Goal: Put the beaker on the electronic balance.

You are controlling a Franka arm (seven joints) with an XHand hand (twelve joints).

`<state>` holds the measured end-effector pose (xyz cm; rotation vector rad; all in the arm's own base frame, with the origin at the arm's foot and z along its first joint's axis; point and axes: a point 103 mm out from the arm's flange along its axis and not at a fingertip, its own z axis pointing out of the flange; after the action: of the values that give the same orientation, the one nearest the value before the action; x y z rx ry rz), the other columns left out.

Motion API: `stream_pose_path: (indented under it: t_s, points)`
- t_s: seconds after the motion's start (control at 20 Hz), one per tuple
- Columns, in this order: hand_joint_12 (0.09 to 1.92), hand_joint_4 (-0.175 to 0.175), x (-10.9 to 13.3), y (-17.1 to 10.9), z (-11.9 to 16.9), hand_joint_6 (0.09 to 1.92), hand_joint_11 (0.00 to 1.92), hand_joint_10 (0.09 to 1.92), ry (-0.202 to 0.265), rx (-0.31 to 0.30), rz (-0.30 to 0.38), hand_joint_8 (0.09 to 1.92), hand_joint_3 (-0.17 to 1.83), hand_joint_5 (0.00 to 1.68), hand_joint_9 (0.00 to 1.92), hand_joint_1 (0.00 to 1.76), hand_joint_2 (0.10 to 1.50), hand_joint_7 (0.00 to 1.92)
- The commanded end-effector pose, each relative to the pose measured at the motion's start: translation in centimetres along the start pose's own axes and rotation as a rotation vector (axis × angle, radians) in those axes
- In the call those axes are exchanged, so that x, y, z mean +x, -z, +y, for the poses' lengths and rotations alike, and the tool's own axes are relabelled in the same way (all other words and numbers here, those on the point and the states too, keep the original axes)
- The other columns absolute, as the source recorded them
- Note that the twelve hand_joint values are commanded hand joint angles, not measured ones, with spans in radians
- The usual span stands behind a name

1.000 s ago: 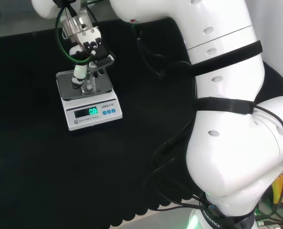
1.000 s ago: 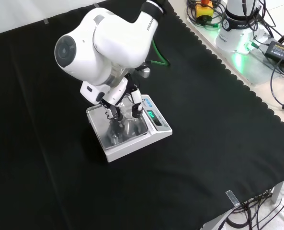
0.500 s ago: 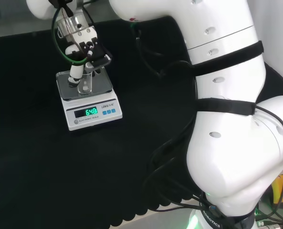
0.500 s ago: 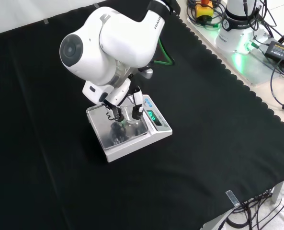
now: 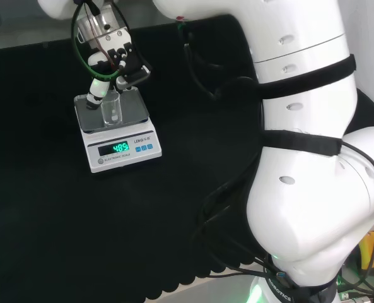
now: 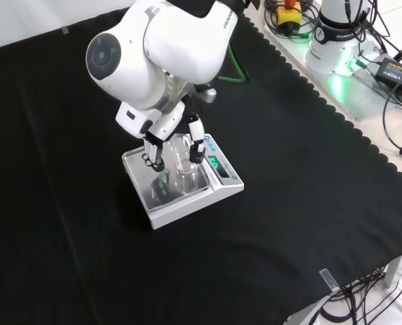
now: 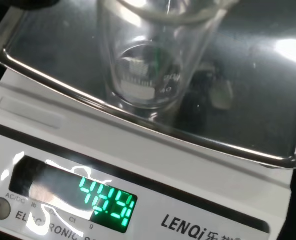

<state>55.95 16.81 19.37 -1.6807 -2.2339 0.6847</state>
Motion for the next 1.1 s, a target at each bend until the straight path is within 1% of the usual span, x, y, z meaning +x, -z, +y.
stream_pose_path:
  t_s: [0.05, 0.2, 0.3, 0.4, 0.5, 0.65, 0.9, 1.1]
  points:
    - [1.03, -0.032, -0.2, 0.6, -0.8, 0.24, 1.0, 0.09, 0.01, -0.01, -0.014, 0.44, 0.32, 0.63, 1.09, 0.51, 0.66, 0.65]
    - [1.09, -0.03, -0.1, 0.9, -1.2, 0.15, 0.93, 0.09, 0.012, -0.021, -0.025, 0.47, 0.28, 0.58, 1.04, 0.46, 0.66, 0.57]
    - [1.17, -0.025, -0.1, 1.5, -1.8, 0.09, 0.81, 0.09, 0.012, -0.041, -0.021, 0.47, 0.25, 0.51, 0.97, 0.42, 0.65, 0.49]
    - [1.26, -0.024, -0.2, 2.2, -2.5, 0.09, 0.7, 0.09, 0.011, -0.073, -0.006, 0.48, 0.22, 0.45, 0.89, 0.38, 0.64, 0.42]
    - [1.31, -0.023, -0.4, 2.9, -3.2, 0.09, 0.63, 0.09, 0.01, -0.095, 0.0, 0.5, 0.18, 0.4, 0.83, 0.34, 0.64, 0.35]
    - [1.32, -0.022, -0.9, 3.8, -4.4, 0.09, 0.6, 0.09, 0.004, -0.127, 0.013, 0.51, 0.17, 0.38, 0.8, 0.31, 0.64, 0.32]
    - [1.33, -0.021, -1.8, 5.2, -6.4, 0.09, 0.59, 0.09, 0.005, -0.188, 0.061, 0.52, 0.16, 0.37, 0.79, 0.28, 0.65, 0.3]
    - [1.34, -0.02, -2.3, 6.3, -7.7, 0.09, 0.59, 0.09, -0.003, -0.218, 0.076, 0.54, 0.14, 0.37, 0.79, 0.27, 0.66, 0.3]
